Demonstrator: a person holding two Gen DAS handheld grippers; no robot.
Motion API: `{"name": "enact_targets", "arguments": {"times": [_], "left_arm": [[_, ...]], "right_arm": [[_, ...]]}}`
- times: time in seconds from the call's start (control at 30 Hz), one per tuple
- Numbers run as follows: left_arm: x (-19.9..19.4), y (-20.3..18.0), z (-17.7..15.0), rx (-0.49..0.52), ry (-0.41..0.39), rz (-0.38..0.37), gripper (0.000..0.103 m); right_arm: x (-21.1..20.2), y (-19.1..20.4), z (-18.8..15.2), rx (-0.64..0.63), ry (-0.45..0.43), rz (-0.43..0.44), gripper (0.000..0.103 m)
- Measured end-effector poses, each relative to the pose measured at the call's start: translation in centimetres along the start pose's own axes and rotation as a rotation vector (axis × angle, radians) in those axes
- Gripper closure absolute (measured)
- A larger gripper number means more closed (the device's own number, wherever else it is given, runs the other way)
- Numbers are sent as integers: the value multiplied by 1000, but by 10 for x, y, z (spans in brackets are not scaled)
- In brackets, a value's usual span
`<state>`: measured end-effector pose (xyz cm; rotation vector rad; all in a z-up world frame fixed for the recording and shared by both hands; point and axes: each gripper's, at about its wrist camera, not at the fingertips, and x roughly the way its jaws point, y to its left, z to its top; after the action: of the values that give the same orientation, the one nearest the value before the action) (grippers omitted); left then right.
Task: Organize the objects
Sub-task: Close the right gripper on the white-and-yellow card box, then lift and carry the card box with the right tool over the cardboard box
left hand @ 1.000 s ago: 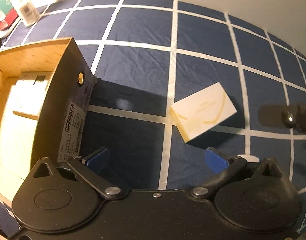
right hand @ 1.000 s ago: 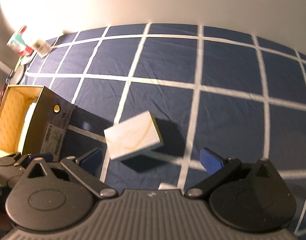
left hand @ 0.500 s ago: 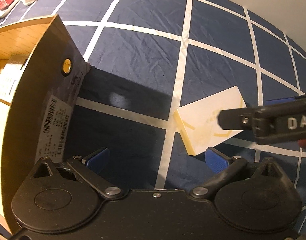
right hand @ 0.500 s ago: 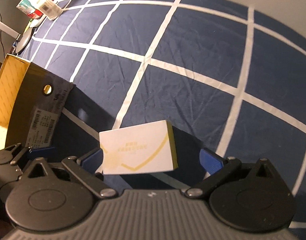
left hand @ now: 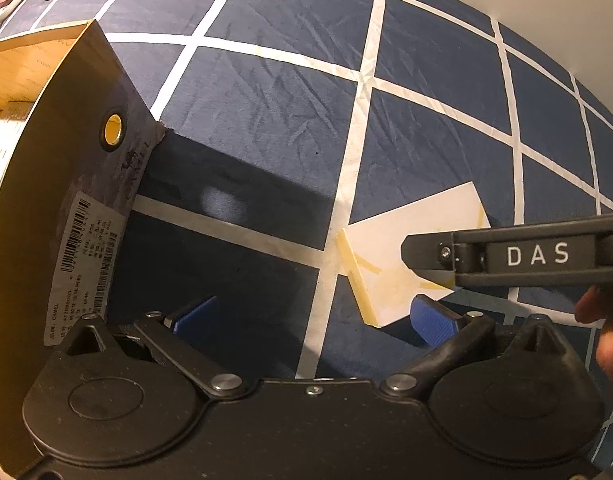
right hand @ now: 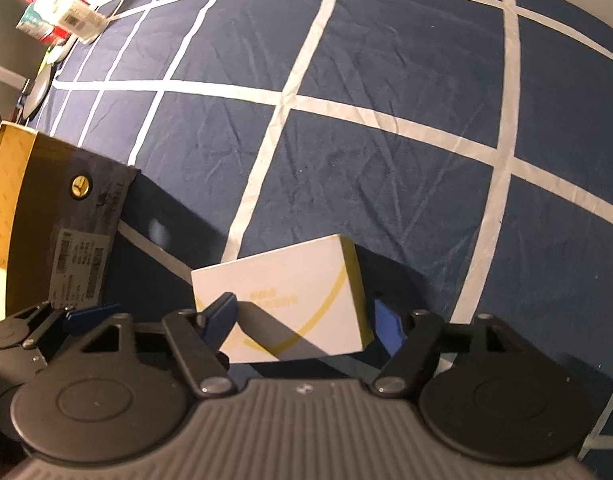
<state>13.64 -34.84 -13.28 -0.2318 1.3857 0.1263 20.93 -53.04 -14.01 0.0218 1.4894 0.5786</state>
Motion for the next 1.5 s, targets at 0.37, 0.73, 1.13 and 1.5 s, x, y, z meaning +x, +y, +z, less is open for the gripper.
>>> {"name": "enact_targets", "arguments": {"times": [0.37,0.73,1.13,1.5], "left_arm": [[0,8,3,-6,12,-38,4],[12,10,7,-38,44,-123,14],[19,8,12,-41,66,-240,33],[18,5,16,-9,81,-258,40]], "right_arm": [[6,-7,-15,207,36,84,32],[2,3,-10,81,-35,23,32],[8,4,-11,65,-25,37,32],[7,5,-12,91,-38,26,35]]}}
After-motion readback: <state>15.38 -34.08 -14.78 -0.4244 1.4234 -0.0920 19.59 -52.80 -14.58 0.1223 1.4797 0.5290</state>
